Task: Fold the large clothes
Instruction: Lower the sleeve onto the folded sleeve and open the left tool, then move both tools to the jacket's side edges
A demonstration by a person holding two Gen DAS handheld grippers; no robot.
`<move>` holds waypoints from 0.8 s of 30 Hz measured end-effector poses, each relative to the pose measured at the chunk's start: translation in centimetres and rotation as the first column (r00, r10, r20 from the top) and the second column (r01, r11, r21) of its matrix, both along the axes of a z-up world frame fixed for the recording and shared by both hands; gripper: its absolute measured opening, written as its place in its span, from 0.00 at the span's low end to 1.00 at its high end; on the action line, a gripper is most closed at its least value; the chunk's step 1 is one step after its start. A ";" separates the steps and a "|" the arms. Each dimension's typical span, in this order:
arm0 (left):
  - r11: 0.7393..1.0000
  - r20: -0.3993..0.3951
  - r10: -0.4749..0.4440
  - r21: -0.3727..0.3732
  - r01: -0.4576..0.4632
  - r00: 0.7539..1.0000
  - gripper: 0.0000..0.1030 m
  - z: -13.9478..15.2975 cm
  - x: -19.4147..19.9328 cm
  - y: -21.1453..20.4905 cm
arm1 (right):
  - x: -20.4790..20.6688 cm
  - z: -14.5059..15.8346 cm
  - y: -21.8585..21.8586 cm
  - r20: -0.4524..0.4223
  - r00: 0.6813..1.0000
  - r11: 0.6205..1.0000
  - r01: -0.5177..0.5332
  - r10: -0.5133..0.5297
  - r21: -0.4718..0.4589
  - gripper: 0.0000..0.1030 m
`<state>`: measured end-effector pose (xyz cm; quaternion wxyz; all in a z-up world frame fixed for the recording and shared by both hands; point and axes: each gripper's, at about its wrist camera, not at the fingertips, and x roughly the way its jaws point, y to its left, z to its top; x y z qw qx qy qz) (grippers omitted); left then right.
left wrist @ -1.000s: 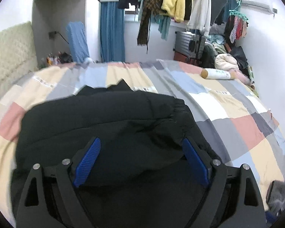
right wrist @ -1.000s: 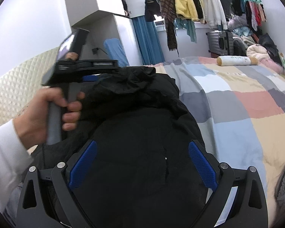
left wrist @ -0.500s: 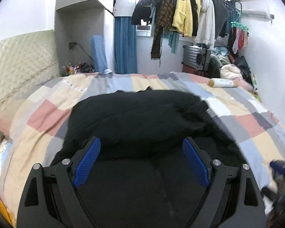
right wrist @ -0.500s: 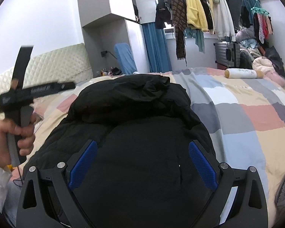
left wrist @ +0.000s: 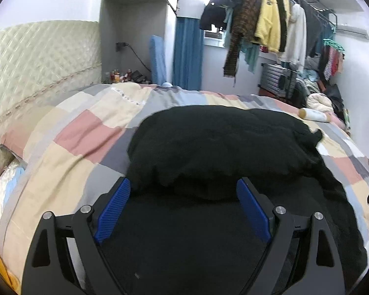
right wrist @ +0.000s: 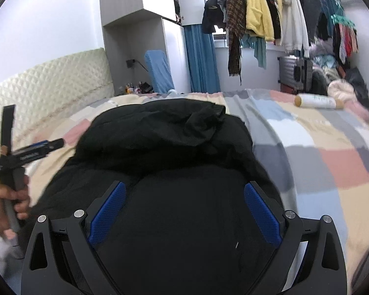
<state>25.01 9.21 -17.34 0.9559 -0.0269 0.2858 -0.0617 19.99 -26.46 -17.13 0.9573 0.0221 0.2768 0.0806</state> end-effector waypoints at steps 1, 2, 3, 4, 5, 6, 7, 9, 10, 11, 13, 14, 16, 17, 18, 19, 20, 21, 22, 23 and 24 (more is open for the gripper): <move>1.000 -0.003 0.006 -0.003 -0.006 1.000 0.86 -0.2 0.4 0.3 | 1.2 -0.1 -0.1 0.001 1.000 1.000 0.007 -0.007 -0.013 0.95; 1.000 -0.012 0.017 -0.003 -0.017 1.000 0.86 -0.6 1.1 0.8 | 2.4 -0.3 -0.2 0.002 1.000 1.000 0.016 -0.016 -0.021 0.95; 0.999 -0.022 0.032 0.002 -0.032 0.999 0.86 -0.9 1.7 1.1 | 3.2 -0.4 -0.4 0.001 1.000 0.999 0.024 -0.024 -0.025 0.95; 0.999 -0.031 0.048 0.004 -0.048 0.998 0.86 -1.4 2.4 1.5 | 4.4 -0.6 -0.6 0.001 0.999 0.999 0.036 -0.036 -0.033 0.95; 0.998 -0.041 0.057 0.003 -0.057 0.998 0.86 -1.9 3.0 1.9 | 5.6 -0.9 -0.8 -0.003 0.999 0.998 0.048 -0.048 -0.041 0.95; 0.997 -0.060 0.073 0.007 -0.072 0.996 0.86 -2.5 3.7 2.4 | 6.4 -1.3 -1.1 -0.010 0.998 0.997 0.057 -0.057 -0.048 0.95; 0.996 -0.076 0.087 0.016 -0.086 0.993 0.88 -3.0 4.2 2.7 | 7.5 -1.7 -1.4 -0.023 0.997 0.996 0.069 -0.070 -0.056 0.94; 0.993 -0.107 0.114 0.049 -0.109 0.988 0.93 -4.1 5.4 3.5 | 9.1 -2.6 -1.9 -0.040 0.996 0.995 0.079 -0.082 -0.067 0.94; 0.991 -0.110 0.122 0.060 -0.116 0.986 0.98 -4.5 5.7 3.8 | 9.9 -3.1 -2.3 -0.051 0.995 0.993 0.087 -0.090 -0.074 0.94; 0.989 -0.113 0.134 0.070 -0.127 0.984 0.99 -4.8 6.3 4.1 | 10.7 -3.7 -2.6 -0.062 0.993 0.992 0.094 -0.099 -0.081 0.94; 0.987 -0.139 0.154 0.064 -0.146 0.978 0.99 -5.6 7.5 4.8 | 11.6 -4.6 -3.2 -0.080 0.991 0.991 0.101 -0.108 -0.083 0.94; 0.986 -0.152 0.162 0.052 -0.156 0.975 0.99 -5.9 7.9 5.1 | 12.1 -5.0 -3.3 -0.088 0.990 0.991 0.104 -0.112 -0.084 0.94; 0.987 -0.186 0.160 0.015 -0.160 0.969 0.99 -7.0 8.7 5.7 | 13.2 -5.9 -3.7 -0.103 0.987 0.989 0.112 -0.122 -0.100 0.94; 0.987 -0.201 0.157 0.010 -0.158 0.967 0.99 -7.4 8.9 5.8 | 13.5 -6.3 -3.8 -0.107 0.986 0.987 0.116 -0.127 -0.109 0.94; 0.988 -0.219 0.155 0.011 -0.156 0.963 0.99 -8.0 9.2 5.8 | 14.0 -6.7 -3.9 -0.113 0.985 0.987 0.118 -0.131 -0.113 0.94; 0.988 -0.235 0.151 0.018 -0.151 0.960 0.99 -8.5 9.5 5.8 | 14.3 -7.0 -4.0 -0.118 0.984 0.987 0.118 -0.131 -0.110 0.94; 0.989 -0.247 0.147 0.026 -0.145 0.958 0.99 -8.9 9.6 5.7 | 14.7 -7.4 -4.2 -0.124 0.984 0.988 0.118 -0.130 -0.105 0.94; 0.989 -0.255 0.149 0.032 -0.146 0.955 0.99 -9.1 9.6 5.6 | 14.9 -7.7 -4.2 -0.130 0.983 0.987 0.116 -0.130 -0.107 0.94; 0.988 -0.271 0.156 0.042 -0.150 0.950 0.99 -9.4 9.8 5.7 | 15.1 -8.2 -4.2 -0.137 0.982 0.986 0.115 -0.131 -0.119 0.94; 0.987 -0.277 0.161 0.050 -0.153 0.947 0.99 -9.5 9.9 5.6 | 15.3 -8.5 -4.2 -0.141 0.981 0.985 0.117 -0.135 -0.129 0.94; 0.987 -0.275 0.163 0.059 -0.153 0.947 0.99 -9.6 10.0 5.6 | 15.6 -9.0 -4.2 -0.149 0.979 0.984 0.117 -0.136 -0.133 0.94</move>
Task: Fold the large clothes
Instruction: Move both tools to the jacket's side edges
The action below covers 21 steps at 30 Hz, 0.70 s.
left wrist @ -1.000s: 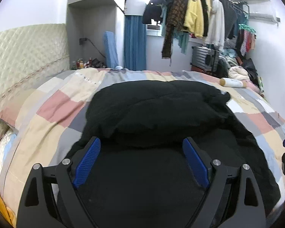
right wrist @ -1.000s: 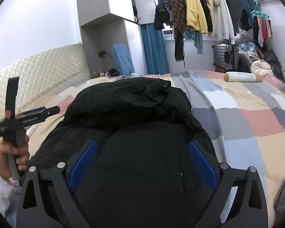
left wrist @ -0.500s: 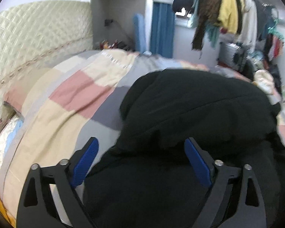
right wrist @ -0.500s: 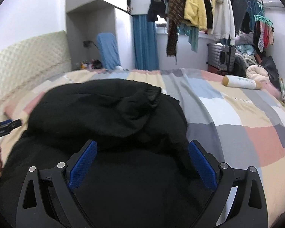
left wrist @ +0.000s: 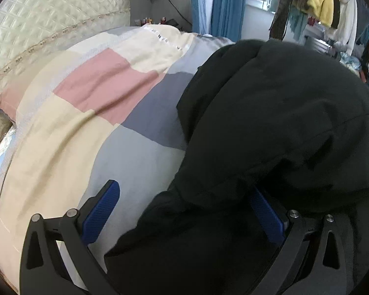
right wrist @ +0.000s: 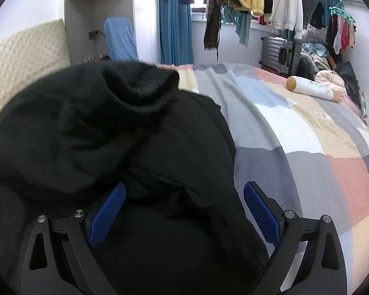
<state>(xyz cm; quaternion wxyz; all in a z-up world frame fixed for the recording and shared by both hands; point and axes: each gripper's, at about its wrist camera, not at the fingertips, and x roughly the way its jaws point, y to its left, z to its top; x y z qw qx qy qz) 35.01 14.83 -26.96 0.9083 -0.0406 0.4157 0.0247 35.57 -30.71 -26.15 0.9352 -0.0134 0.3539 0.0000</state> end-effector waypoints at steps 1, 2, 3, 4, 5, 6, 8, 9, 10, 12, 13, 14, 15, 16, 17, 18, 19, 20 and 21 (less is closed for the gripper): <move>1.000 0.006 0.000 0.004 0.000 1.000 1.00 -0.1 0.1 0.0 | 0.2 -0.4 -0.1 -0.007 1.000 1.000 0.000 0.000 0.006 0.94; 1.000 0.011 0.007 0.004 -0.007 1.000 1.00 -0.3 0.2 0.2 | 0.4 -0.6 -0.4 -0.011 1.000 1.000 0.006 -0.006 0.016 0.94; 1.000 0.008 0.014 -0.002 -0.014 1.000 1.00 -0.5 0.4 0.4 | 0.5 -0.7 -0.5 -0.011 1.000 1.000 0.011 -0.011 0.025 0.94; 0.999 0.002 0.026 -0.024 -0.026 1.000 1.00 -0.9 0.6 0.8 | 0.5 -0.6 -0.7 -0.003 1.000 0.999 0.015 -0.015 0.037 0.94; 0.998 0.003 0.039 -0.042 -0.038 0.999 1.00 -1.1 0.7 1.1 | 0.5 -0.4 -0.7 0.007 1.000 0.999 0.018 -0.019 0.038 0.94; 0.997 0.007 0.050 -0.056 -0.050 0.999 1.00 -1.3 0.7 1.3 | 0.3 0.0 -0.7 0.030 0.999 0.999 0.024 -0.025 0.033 0.94; 0.996 0.017 0.064 -0.067 -0.062 0.998 1.00 -1.3 0.8 1.6 | 0.0 0.6 -0.6 0.066 0.997 0.999 0.034 -0.036 0.024 0.94; 0.995 0.024 0.071 -0.073 -0.070 0.997 1.00 -1.2 0.7 1.8 | -0.1 0.9 -0.7 0.080 0.996 0.999 0.039 -0.041 0.025 0.94; 0.994 0.029 0.080 -0.079 -0.077 0.996 1.00 -1.1 0.7 2.0 | -0.2 1.2 -0.8 0.094 0.994 0.999 0.043 -0.046 0.032 0.94; 0.991 0.042 0.097 -0.091 -0.093 0.994 1.00 -0.9 0.5 2.4 | -0.2 1.4 -1.2 0.103 0.993 0.997 0.046 -0.052 0.055 0.94; 0.990 0.042 0.106 -0.096 -0.101 0.993 1.00 -0.9 0.4 2.6 | -0.2 1.3 -1.5 0.095 0.994 0.996 0.048 -0.055 0.074 0.93; 0.989 0.040 0.115 -0.097 -0.111 0.993 1.00 -0.9 0.3 2.7 | -0.2 1.2 -1.6 0.089 0.994 0.995 0.054 -0.061 0.083 0.93; 0.988 0.039 0.124 -0.097 -0.119 0.992 1.00 -1.0 0.2 2.8 | -0.2 1.1 -1.8 0.086 0.994 0.995 0.058 -0.065 0.084 0.93; 0.987 0.041 0.132 -0.094 -0.128 0.990 1.00 -1.0 0.1 3.0 | -0.3 1.1 -1.8 0.087 0.994 0.995 0.060 -0.067 0.082 0.93; 0.987 0.044 0.137 -0.091 -0.132 0.990 1.00 -0.9 -0.1 3.0 | -0.4 1.0 -1.9 0.087 0.994 0.995 0.063 -0.070 0.078 0.93; 0.987 0.045 0.140 -0.089 -0.135 0.989 1.00 -0.9 -0.2 3.1 | -0.4 1.0 -1.9 0.085 0.994 0.995 0.065 -0.072 0.077 0.93; 0.987 0.041 0.138 -0.088 -0.134 0.990 1.00 -0.9 0.1 3.1 | -0.2 1.0 -2.0 0.081 0.994 0.995 0.071 -0.077 0.075 0.93; 0.987 0.037 0.137 -0.088 -0.134 0.990 1.00 -1.0 0.2 3.1 | -0.3 0.9 -2.2 0.075 0.993 0.994 0.082 -0.088 0.073 0.93; 0.986 0.043 0.142 -0.089 -0.138 0.989 1.00 -0.9 0.1 3.2 | -0.2 0.7 -2.4 0.070 0.993 0.993 0.089 -0.094 0.075 0.93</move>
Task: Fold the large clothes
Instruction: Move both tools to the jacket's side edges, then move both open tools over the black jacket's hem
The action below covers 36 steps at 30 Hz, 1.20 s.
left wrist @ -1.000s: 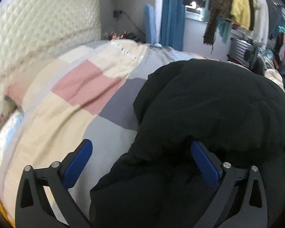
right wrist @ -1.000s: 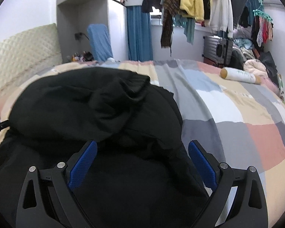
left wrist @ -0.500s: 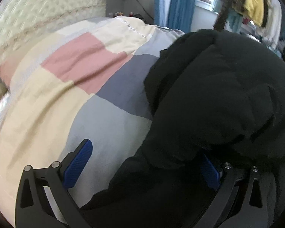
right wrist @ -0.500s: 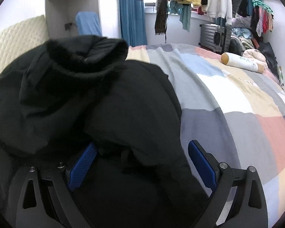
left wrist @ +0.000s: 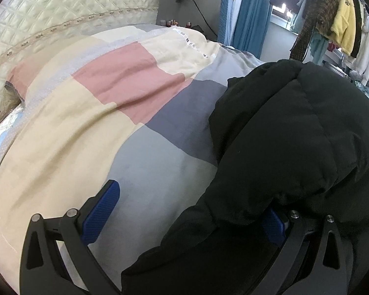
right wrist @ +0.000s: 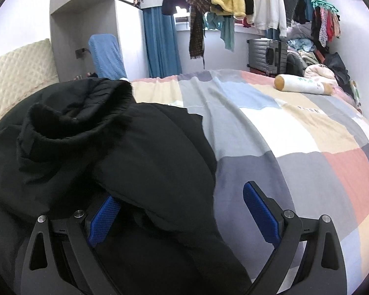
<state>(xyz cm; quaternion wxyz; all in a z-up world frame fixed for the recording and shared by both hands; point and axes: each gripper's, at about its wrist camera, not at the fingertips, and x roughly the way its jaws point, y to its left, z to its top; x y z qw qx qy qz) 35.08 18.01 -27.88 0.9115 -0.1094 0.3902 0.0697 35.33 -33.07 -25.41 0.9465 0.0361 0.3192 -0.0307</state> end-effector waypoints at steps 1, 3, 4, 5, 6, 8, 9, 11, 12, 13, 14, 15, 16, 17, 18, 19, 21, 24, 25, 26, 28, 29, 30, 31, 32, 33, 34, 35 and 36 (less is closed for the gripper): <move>1.000 0.009 0.003 0.001 -0.003 1.000 1.00 0.1 -0.1 0.0 | 0.1 -0.1 -0.3 -0.010 1.000 1.000 0.007 -0.007 0.008 0.93; 1.000 0.011 0.002 0.011 -0.002 1.000 1.00 0.4 -0.1 -0.1 | 0.0 -0.2 -0.3 -0.030 0.999 1.000 0.017 -0.017 0.020 0.93; 1.000 0.008 0.000 0.018 -0.001 1.000 1.00 0.5 -0.1 -0.2 | -0.1 -0.1 -0.2 -0.043 0.999 0.999 0.020 -0.019 0.025 0.93; 1.000 0.007 0.000 0.021 0.000 1.000 1.00 0.7 -0.3 -0.3 | -0.3 0.1 -0.1 -0.054 0.998 0.999 0.018 -0.017 0.031 0.93; 1.000 0.010 0.000 0.019 0.000 1.000 1.00 0.9 -0.5 -0.3 | -0.4 0.3 -0.1 -0.061 0.998 0.999 0.011 -0.009 0.036 0.93; 1.000 0.018 -0.006 0.010 0.006 1.000 1.00 1.5 -0.9 -0.4 | -1.3 1.0 0.0 -0.068 0.997 0.998 -0.016 0.020 0.057 0.93; 1.000 0.025 -0.014 0.002 0.014 1.000 1.00 1.9 -1.2 -0.5 | -1.7 1.2 0.1 -0.072 0.997 0.998 -0.024 0.029 0.063 0.93; 1.000 0.037 -0.026 -0.011 0.027 0.999 1.00 2.8 -1.8 -0.6 | -2.8 2.0 0.5 -0.076 0.996 0.996 -0.044 0.050 0.072 0.93; 0.999 0.050 -0.035 -0.020 0.036 0.998 1.00 3.3 -2.2 -0.7 | -3.5 2.7 0.8 -0.069 0.995 0.995 -0.060 0.065 0.078 0.93; 0.999 0.071 -0.047 -0.024 0.049 0.996 1.00 4.2 -3.0 -0.9 | -4.4 3.5 1.2 -0.053 0.995 0.994 -0.076 0.080 0.085 0.93; 0.998 0.087 -0.055 -0.025 0.057 0.995 1.00 4.8 -3.5 -1.2 | -5.3 4.4 1.6 -0.027 0.995 0.991 -0.092 0.095 0.096 0.93; 0.997 0.110 -0.068 -0.033 0.072 0.992 1.00 5.5 -4.0 -1.4 | -6.0 5.2 2.0 -0.001 0.994 0.989 -0.105 0.106 0.105 0.93; 0.994 0.138 -0.087 -0.048 0.095 0.987 1.00 6.3 -4.5 -1.7 | -6.6 6.0 2.5 0.031 0.993 0.987 -0.118 0.115 0.113 0.93; 0.991 0.162 -0.107 -0.062 0.118 0.981 1.00 6.9 -4.7 -2.1 | -7.0 6.9 3.3 0.072 0.989 0.984 -0.139 0.132 0.111 0.93; 0.987 0.185 -0.131 -0.072 0.147 0.974 1.00 7.7 -4.6 -2.7 | -6.8 7.5 3.8 0.098 0.984 0.982 -0.160 0.150 0.102 0.93; 0.984 0.200 -0.150 -0.070 0.166 0.968 1.00 8.3 -4.2 -3.5 | -6.5 8.2 4.8 0.130 0.976 0.979 -0.186 0.174 0.082 0.93; 0.978 0.218 -0.184 -0.056 0.200 0.958 1.00 9.1 -3.0 -5.2 | -4.9 8.9 6.7 0.159 0.965 0.974 -0.221 0.210 0.054 0.90; 0.967 0.210 -0.241 -0.031 0.253 0.947 1.00 9.6 -0.4 -8.2 | -1.5 9.1 9.2 0.174 0.959 0.971 -0.234 0.222 0.046 0.83; 0.967 0.193 -0.247 -0.022 0.256 0.950 1.00 9.5 0.8 -9.0 | 0.0 9.0 9.8 0.177 0.959 0.971 -0.234 0.221 0.056 0.83; 0.966 0.184 -0.250 -0.016 0.258 0.951 1.00 9.3 1.7 -9.6 | 1.1 8.7 10.2 0.174 0.962 0.971 -0.228 0.213 0.075 0.83; 0.967 0.152 -0.253 0.010 0.255 0.955 1.00 8.5 3.8 -10.7 | 4.1 7.3 10.5 0.140 0.974 0.974 -0.194 0.177 0.118 0.83; 0.967 0.139 -0.255 0.020 0.254 0.957 1.00 8.0 4.7 -11.0 | 5.4 6.6 10.6 0.119 0.980 0.976 -0.172 0.157 0.133 0.83; 0.966 0.134 -0.258 0.028 0.257 0.957 1.00 7.6 5.3 -11.2 | 6.0 6.0 10.4 0.113 0.982 0.978 -0.164 0.150 0.130 0.83; 0.966 0.129 -0.258 0.035 0.256 0.957 1.00 7.3 5.7 -11.3 | 6.8 5.4 10.6 0.112 0.982 0.981 -0.161 0.149 0.110 0.83; 0.967 0.124 -0.255 0.043 0.251 0.959 1.00 7.0 6.1 -11.5 | 7.1 5.1 10.7 0.116 0.981 0.982 -0.166 0.155 0.086 0.83; 0.966 0.121 -0.256 0.055 0.251 0.959 1.00 6.8 6.4 -11.7 | 7.5 4.5 10.9 0.117 0.979 0.983 -0.173 0.166 0.058 0.83; 0.965 0.114 -0.259 0.073 0.251 0.959 1.00 6.5 6.6 -12.0 | 7.8 4.1 11.1 0.117 0.978 0.982 -0.181 0.174 0.048 0.84; 0.961 0.103 -0.265 0.106 0.254 0.959 1.00 6.0 7.0 -12.5 | 8.3 3.5 11.1 0.111 0.976 0.980 -0.191 0.185 0.050 0.84; 0.957 0.095 -0.273 0.130 0.260 0.957 1.00 5.6 7.1 -12.8 | 8.2 3.1 11.0 0.109 0.976 0.980 -0.194 0.187 0.052 0.84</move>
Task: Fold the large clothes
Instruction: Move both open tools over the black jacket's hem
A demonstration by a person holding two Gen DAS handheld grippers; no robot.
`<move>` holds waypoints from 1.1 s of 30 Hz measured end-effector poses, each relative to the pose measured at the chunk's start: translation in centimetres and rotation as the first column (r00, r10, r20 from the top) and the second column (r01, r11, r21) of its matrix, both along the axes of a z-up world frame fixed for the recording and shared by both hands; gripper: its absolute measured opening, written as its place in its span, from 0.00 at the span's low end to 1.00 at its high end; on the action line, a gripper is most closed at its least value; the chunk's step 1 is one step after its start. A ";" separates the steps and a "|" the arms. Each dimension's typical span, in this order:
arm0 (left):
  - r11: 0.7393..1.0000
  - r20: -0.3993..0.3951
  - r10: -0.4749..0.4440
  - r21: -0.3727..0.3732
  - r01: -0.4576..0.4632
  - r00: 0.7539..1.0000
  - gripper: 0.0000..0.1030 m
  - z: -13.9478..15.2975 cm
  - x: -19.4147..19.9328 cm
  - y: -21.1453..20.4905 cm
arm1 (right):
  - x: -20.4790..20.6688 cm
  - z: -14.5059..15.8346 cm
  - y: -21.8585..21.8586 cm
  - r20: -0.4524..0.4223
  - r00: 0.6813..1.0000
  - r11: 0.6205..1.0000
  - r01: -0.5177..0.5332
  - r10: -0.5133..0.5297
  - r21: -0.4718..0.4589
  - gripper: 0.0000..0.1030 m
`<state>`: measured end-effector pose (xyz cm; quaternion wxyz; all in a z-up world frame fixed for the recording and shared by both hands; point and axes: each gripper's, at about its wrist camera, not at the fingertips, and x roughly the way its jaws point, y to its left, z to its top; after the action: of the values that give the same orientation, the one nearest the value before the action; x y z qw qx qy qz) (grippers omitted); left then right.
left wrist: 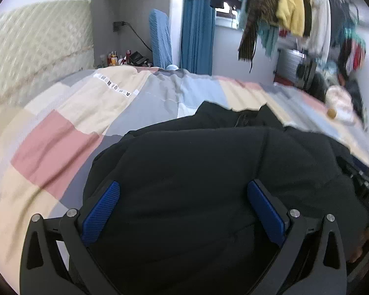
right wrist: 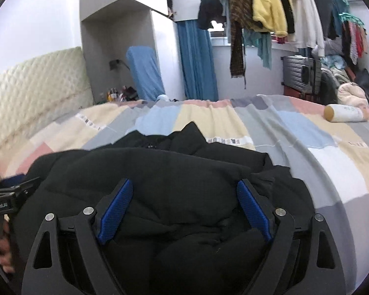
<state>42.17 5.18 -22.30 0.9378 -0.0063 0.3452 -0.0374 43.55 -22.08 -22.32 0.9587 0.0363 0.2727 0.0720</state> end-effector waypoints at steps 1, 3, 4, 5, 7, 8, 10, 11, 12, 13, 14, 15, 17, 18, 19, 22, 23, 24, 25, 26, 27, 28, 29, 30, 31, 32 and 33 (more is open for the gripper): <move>1.000 -0.003 -0.003 0.009 0.003 1.000 1.00 -0.3 0.1 -0.1 | 0.1 -0.5 -0.1 0.003 1.000 1.000 -0.001 0.001 0.004 0.84; 1.000 -0.011 0.001 0.004 -0.001 1.000 1.00 -1.0 0.5 -0.2 | 0.3 -1.3 -0.2 0.006 1.000 1.000 -0.001 0.001 0.008 0.84; 1.000 -0.015 0.003 0.004 -0.003 1.000 1.00 -1.3 0.6 -0.2 | 0.4 -1.7 -0.2 0.006 1.000 1.000 -0.001 0.001 0.007 0.85; 1.000 -0.021 0.006 0.002 -0.006 1.000 1.00 -1.6 0.8 -0.2 | 0.7 -2.1 -0.1 0.004 1.000 1.000 0.000 0.000 0.005 0.85; 1.000 -0.038 0.005 0.020 -0.004 0.999 1.00 -2.2 1.1 -0.6 | 1.1 -2.5 0.2 0.001 1.000 1.000 -0.003 0.003 -0.014 0.85; 1.000 -0.047 0.005 0.030 -0.004 0.999 1.00 -2.4 1.2 -0.8 | 1.4 -2.8 0.4 0.002 1.000 0.999 -0.004 0.004 -0.040 0.86; 0.999 -0.062 0.013 0.039 -0.010 0.998 1.00 -2.6 1.4 -0.9 | 2.0 -3.0 0.8 -0.017 1.000 0.998 -0.004 0.003 -0.070 0.86; 0.999 -0.071 0.018 0.045 -0.015 0.997 1.00 -2.5 1.5 -1.0 | 2.3 -3.0 0.8 -0.037 0.999 0.997 -0.004 0.001 -0.074 0.87; 0.999 -0.079 0.018 0.049 -0.015 0.997 1.00 -2.1 1.4 -1.0 | 2.6 -2.8 0.9 -0.063 0.998 0.997 0.001 -0.006 -0.079 0.87; 0.998 -0.083 0.017 0.060 -0.012 0.996 1.00 -1.7 1.2 -1.1 | 2.6 -2.7 1.0 -0.077 0.997 0.997 0.001 -0.007 -0.080 0.86; 0.997 -0.084 0.016 0.074 -0.010 0.996 1.00 -1.2 0.9 -1.1 | 2.5 -2.4 0.9 -0.092 0.996 0.997 0.000 -0.007 -0.076 0.86; 0.996 -0.084 0.013 0.089 -0.005 0.996 1.00 -0.7 0.5 -1.2 | 2.2 -2.0 0.8 -0.107 0.994 0.998 0.004 -0.012 -0.070 0.85; 0.994 -0.077 0.003 0.105 0.006 0.997 1.00 0.4 -0.5 -1.1 | 0.9 -0.5 0.3 -0.104 0.994 0.998 0.025 -0.030 -0.051 0.84; 0.994 -0.074 0.000 0.111 0.009 0.997 1.00 1.1 -1.1 -1.0 | 0.1 0.3 0.0 -0.096 0.995 0.999 0.032 -0.035 -0.032 0.84; 0.994 -0.068 0.000 0.112 0.007 0.998 1.00 2.2 -2.0 -0.9 | -0.7 1.3 -0.3 -0.085 0.996 0.999 0.038 -0.039 -0.018 0.84; 0.998 -0.043 0.003 0.062 -0.001 0.999 1.00 5.4 -4.3 -0.1 | -3.2 4.6 -0.8 -0.049 0.998 0.999 0.047 -0.048 -0.021 0.84; 0.999 -0.041 0.005 0.037 -0.004 0.999 1.00 6.6 -5.1 0.1 | -4.2 6.1 -0.8 -0.036 0.998 0.999 0.042 -0.043 -0.029 0.84; 1.000 -0.039 0.007 0.017 -0.006 0.999 1.00 7.7 -5.9 0.3 | -4.9 7.1 -0.8 -0.025 0.999 0.999 0.041 -0.042 -0.035 0.84; 1.000 -0.028 0.010 0.000 -0.010 1.000 1.00 9.2 -7.0 0.5 | -6.0 8.7 -0.9 -0.008 0.999 0.998 0.040 -0.040 -0.040 0.84; 1.000 -0.017 0.011 -0.008 -0.011 1.000 1.00 10.8 -8.1 0.5 | -7.2 10.4 -1.0 0.006 0.999 0.999 0.037 -0.037 -0.036 0.84; 1.000 -0.004 0.009 -0.010 -0.009 1.000 1.00 12.3 -9.2 0.5 | -8.0 11.5 -1.0 0.015 0.999 0.999 0.034 -0.034 -0.029 0.84; 1.000 0.012 0.002 -0.008 -0.002 1.000 1.00 13.6 -10.1 0.4 | -9.3 13.1 -1.1 0.029 0.999 0.999 0.030 -0.029 -0.016 0.84; 1.000 0.033 -0.006 -0.006 0.006 0.999 1.00 15.0 -11.2 0.3 | -10.2 14.2 -1.2 0.038 0.999 1.000 0.028 -0.027 -0.011 0.84; 1.000 0.058 -0.008 -0.002 0.008 0.998 1.00 16.8 -12.7 0.3 | -11.5 15.9 -1.2 0.047 0.998 0.999 0.032 -0.032 -0.012 0.84; 1.000 0.073 -0.010 -0.002 0.010 0.997 1.00 18.0 -13.6 0.3 | -12.6 17.1 -1.2 0.050 0.998 0.999 0.035 -0.035 -0.012 0.84; 1.000 0.088 -0.012 -0.006 0.013 0.996 1.00 19.3 -14.7 0.3 | -13.8 18.4 -1.2 0.051 0.998 0.999 0.034 -0.033 -0.007 0.84; 1.000 0.099 -0.014 -0.012 0.015 0.995 1.00 20.5 -15.9 0.3 | -14.6 19.2 -1.3 0.051 0.998 0.999 0.033 -0.032 -0.002 0.84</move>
<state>26.32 5.46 -1.84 0.9534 -0.0081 0.2979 -0.0467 28.98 -23.35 -3.11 0.9665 0.0377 0.2474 0.0570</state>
